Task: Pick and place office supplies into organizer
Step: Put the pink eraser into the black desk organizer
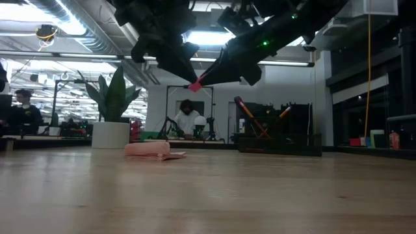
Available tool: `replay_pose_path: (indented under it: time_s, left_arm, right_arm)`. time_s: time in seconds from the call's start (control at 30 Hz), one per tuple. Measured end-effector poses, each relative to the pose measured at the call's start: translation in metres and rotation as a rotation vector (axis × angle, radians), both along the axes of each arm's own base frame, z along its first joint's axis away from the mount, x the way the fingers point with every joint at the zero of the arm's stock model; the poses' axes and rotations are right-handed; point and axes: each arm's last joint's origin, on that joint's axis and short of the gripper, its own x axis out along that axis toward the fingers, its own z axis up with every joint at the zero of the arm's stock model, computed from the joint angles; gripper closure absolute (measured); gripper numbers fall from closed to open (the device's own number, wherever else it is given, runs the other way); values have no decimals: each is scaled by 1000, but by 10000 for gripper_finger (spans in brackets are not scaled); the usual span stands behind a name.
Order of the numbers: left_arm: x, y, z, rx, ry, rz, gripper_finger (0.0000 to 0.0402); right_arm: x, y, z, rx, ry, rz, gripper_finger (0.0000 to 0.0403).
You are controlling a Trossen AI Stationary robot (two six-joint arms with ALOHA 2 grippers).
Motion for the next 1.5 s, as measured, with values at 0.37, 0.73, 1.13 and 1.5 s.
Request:
replay_pose_path:
  time_s: [0.37, 0.73, 1.13, 1.5]
  left_arm:
    - [0, 0, 0, 2, -2, -4, 400]
    - [-1, -2, 0, 10, 7, -17, 400]
    - [-5, -5, -4, -8, 65, -48, 400]
    - [-7, -8, -10, -108, 6, -134, 400]
  right_arm:
    - [0, 0, 0, -1, 3, -1, 304]
    - [-2, -2, -2, -38, 31, -71, 386]
    - [-2, 9, -3, 83, 8, -28, 382]
    - [-9, 31, -13, 239, 83, -73, 381]
